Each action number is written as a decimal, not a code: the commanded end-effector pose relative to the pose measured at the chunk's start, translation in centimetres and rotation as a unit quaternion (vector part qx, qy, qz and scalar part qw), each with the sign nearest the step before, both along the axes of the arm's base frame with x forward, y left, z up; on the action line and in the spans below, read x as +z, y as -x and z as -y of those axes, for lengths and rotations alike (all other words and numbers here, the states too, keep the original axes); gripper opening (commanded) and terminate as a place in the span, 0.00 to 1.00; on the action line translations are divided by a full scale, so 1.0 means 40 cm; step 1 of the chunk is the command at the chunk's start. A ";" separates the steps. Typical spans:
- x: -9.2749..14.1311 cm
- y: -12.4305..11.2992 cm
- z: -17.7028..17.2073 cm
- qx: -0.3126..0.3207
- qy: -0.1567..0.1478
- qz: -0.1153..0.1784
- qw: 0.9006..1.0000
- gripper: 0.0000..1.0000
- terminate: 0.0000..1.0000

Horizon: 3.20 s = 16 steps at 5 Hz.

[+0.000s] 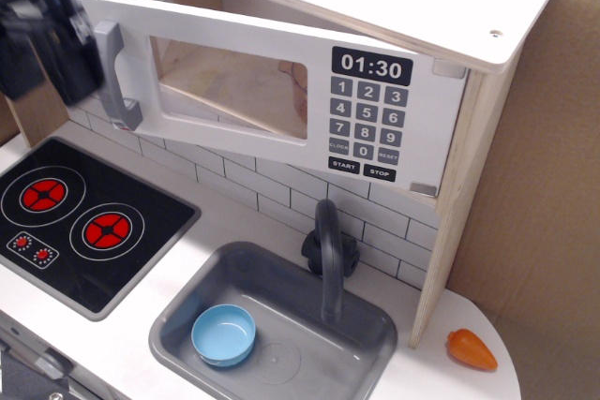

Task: Open microwave

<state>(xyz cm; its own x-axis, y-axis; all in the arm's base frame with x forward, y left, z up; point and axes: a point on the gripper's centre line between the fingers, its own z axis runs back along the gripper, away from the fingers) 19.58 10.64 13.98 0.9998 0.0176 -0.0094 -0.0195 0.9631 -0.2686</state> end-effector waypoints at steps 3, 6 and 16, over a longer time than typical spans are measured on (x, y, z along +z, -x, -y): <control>0.122 -0.293 -0.139 0.204 -0.030 0.096 0.974 1.00 0.00; 0.070 -0.272 -0.163 0.172 -0.061 0.115 0.976 1.00 0.00; -0.063 -0.155 0.147 0.072 -0.093 0.015 0.993 1.00 1.00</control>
